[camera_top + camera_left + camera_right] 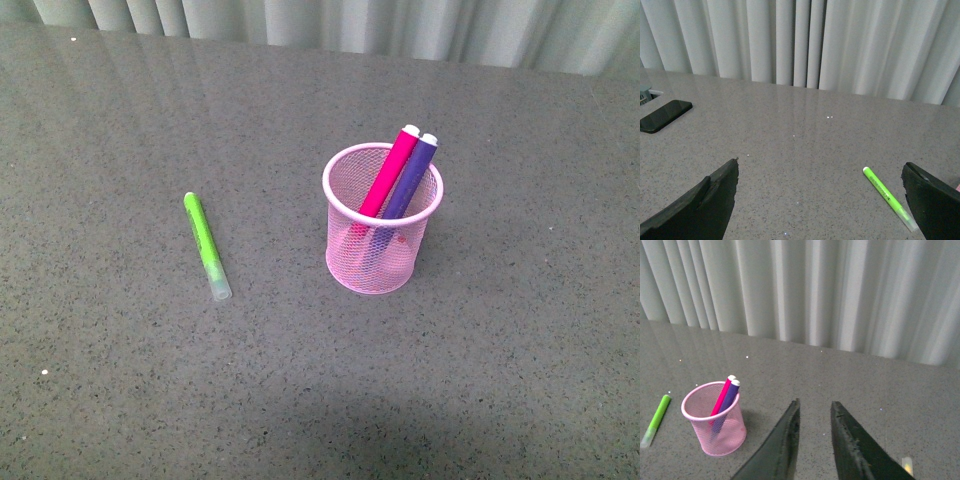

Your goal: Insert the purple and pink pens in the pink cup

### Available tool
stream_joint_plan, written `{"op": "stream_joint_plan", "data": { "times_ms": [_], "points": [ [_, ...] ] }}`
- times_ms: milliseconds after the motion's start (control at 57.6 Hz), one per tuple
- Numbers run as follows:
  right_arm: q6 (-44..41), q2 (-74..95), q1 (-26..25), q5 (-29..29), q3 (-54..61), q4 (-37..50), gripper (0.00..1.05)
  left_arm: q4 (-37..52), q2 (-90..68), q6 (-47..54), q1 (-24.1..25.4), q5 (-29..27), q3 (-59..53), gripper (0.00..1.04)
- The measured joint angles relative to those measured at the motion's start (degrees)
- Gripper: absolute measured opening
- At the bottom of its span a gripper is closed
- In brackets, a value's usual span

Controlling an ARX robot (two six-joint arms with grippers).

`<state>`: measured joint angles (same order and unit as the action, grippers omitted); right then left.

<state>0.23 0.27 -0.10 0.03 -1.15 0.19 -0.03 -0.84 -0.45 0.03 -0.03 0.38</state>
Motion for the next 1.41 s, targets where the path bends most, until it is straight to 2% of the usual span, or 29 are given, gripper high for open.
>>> {"op": "stream_joint_plan", "data": {
  "times_ms": [260,295,451,1406],
  "points": [
    [0.00,0.00,0.00,-0.02,0.00,0.00,0.69,0.00,0.00,0.02,0.00,0.00,0.00,0.97],
    [0.00,0.00,0.00,-0.02,0.00,0.00,0.78,0.00,0.00,0.02,0.00,0.00,0.00,0.97],
    [0.02,0.00,0.00,-0.02,0.00,0.00,0.99,0.00,0.00,0.00,0.00,0.00,0.00,0.97],
    [0.00,0.00,0.00,0.00,0.00,0.00,0.97,0.00,0.00,0.02,0.00,0.00,0.00,0.97]
  ]
}}
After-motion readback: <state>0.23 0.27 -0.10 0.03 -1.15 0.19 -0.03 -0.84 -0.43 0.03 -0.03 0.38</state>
